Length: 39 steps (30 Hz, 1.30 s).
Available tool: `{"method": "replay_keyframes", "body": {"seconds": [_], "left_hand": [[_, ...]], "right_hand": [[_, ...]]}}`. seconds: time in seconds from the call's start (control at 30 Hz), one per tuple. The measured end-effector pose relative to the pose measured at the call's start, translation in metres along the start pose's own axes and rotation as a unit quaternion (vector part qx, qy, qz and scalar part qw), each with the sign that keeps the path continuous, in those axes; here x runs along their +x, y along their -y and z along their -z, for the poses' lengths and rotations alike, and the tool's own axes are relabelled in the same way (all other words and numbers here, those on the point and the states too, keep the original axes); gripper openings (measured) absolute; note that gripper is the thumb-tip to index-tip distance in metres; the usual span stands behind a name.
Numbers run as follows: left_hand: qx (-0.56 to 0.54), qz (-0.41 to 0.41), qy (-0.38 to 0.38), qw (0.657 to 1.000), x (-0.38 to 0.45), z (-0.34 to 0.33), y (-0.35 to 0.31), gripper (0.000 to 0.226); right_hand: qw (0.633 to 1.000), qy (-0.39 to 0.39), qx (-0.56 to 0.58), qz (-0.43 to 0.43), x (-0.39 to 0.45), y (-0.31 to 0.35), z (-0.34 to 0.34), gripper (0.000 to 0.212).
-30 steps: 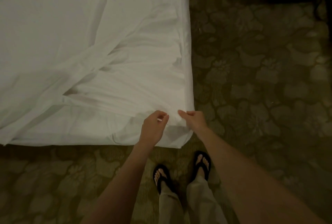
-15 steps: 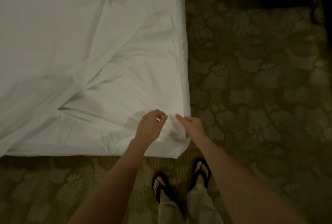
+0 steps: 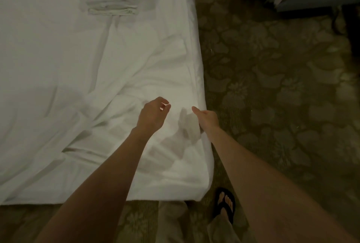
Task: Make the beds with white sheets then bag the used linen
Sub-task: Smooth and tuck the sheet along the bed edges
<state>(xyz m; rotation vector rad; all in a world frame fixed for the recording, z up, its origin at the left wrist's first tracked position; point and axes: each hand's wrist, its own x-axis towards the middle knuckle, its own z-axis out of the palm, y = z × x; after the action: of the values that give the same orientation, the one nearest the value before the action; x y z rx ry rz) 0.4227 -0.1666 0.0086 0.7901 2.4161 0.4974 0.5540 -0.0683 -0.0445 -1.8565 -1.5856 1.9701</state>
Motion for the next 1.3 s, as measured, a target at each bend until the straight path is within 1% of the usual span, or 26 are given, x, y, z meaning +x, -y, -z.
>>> {"method": "replay_keyframes", "body": {"seconds": [0.13, 0.2, 0.27, 0.33, 0.43, 0.47, 0.5, 0.57, 0.6, 0.63, 0.7, 0.77, 0.83, 0.9, 0.97, 1.03, 1.1, 1.17, 1.2, 1.27, 1.3], "left_hand": [[0.002, -0.035, -0.022, 0.999, 0.070, 0.028, 0.005, 0.027], [0.042, -0.071, -0.040, 0.996, 0.111, 0.043, 0.004, 0.030], [0.083, -0.084, -0.052, 0.992, 0.148, 0.057, 0.003, 0.036], [0.091, -0.072, -0.050, 0.992, 0.183, 0.066, 0.002, 0.045], [0.075, -0.033, -0.009, 0.997, 0.229, 0.068, 0.010, 0.059], [0.075, -0.028, 0.005, 0.997, 0.240, 0.065, 0.014, 0.059], [0.079, -0.032, 0.010, 0.996, 0.248, 0.061, 0.018, 0.053], [0.067, -0.060, -0.011, 0.996, 0.257, 0.055, 0.023, 0.032], [0.045, -0.074, -0.019, 0.996, 0.260, 0.055, 0.023, 0.027], [0.022, -0.090, -0.028, 0.995, 0.263, 0.057, 0.023, 0.031], [-0.004, -0.120, -0.039, 0.992, 0.276, 0.064, 0.017, 0.041], [-0.002, -0.140, -0.021, 0.990, 0.294, 0.072, 0.004, 0.045], [0.019, -0.154, 0.025, 0.988, 0.314, 0.074, -0.014, 0.051], [0.052, -0.156, 0.066, 0.984, 0.332, 0.069, -0.031, 0.054], [0.093, -0.136, 0.097, 0.981, 0.349, 0.060, -0.033, 0.051], [0.128, -0.110, 0.104, 0.980, 0.358, 0.049, -0.026, 0.047], [0.133, -0.098, 0.064, 0.984, 0.357, 0.041, -0.020, 0.045], [0.115, -0.137, -0.012, 0.984, 0.347, 0.039, -0.022, 0.035], [0.101, -0.166, -0.047, 0.980, 0.337, 0.039, -0.025, 0.038], [0.093, -0.223, -0.094, 0.966, 0.308, 0.036, -0.028, 0.051], [0.113, -0.246, -0.095, 0.958, 0.290, 0.031, -0.027, 0.053]], "right_hand": [[0.999, -0.035, 0.028, 0.001, 0.035, 0.033, -0.019, 0.032], [0.997, -0.065, 0.031, 0.016, 0.057, 0.056, -0.031, 0.039], [0.995, -0.092, 0.030, 0.036, 0.079, 0.082, -0.044, 0.041], [0.990, -0.121, 0.050, 0.053, 0.101, 0.110, -0.055, 0.039], [0.986, -0.146, 0.067, 0.055, 0.132, 0.149, -0.064, 0.050], [0.986, -0.150, 0.056, 0.050, 0.142, 0.161, -0.067, 0.052], [0.986, -0.154, 0.039, 0.047, 0.152, 0.171, -0.069, 0.052], [0.985, -0.164, 0.009, 0.051, 0.168, 0.182, -0.076, 0.048], [0.983, -0.172, 0.006, 0.062, 0.175, 0.185, -0.080, 0.043], [0.981, -0.180, 0.011, 0.074, 0.180, 0.185, -0.083, 0.041], [0.975, -0.198, 0.032, 0.095, 0.184, 0.184, -0.084, 0.046], [0.971, -0.210, 0.044, 0.107, 0.185, 0.179, -0.082, 0.050], [0.965, -0.235, 0.048, 0.109, 0.187, 0.176, -0.077, 0.051], [0.961, -0.253, 0.061, 0.094, 0.192, 0.173, -0.071, 0.051], [0.964, -0.250, 0.063, 0.067, 0.197, 0.171, -0.070, 0.049], [0.968, -0.240, 0.061, 0.052, 0.200, 0.170, -0.069, 0.048], [0.970, -0.232, 0.064, 0.041, 0.199, 0.170, -0.068, 0.049], [0.971, -0.224, 0.084, 0.024, 0.195, 0.171, -0.063, 0.052], [0.971, -0.216, 0.101, 0.012, 0.191, 0.171, -0.060, 0.052], [0.972, -0.190, 0.135, -0.017, 0.179, 0.168, -0.054, 0.051], [0.973, -0.175, 0.147, -0.027, 0.172, 0.164, -0.051, 0.051]]}}
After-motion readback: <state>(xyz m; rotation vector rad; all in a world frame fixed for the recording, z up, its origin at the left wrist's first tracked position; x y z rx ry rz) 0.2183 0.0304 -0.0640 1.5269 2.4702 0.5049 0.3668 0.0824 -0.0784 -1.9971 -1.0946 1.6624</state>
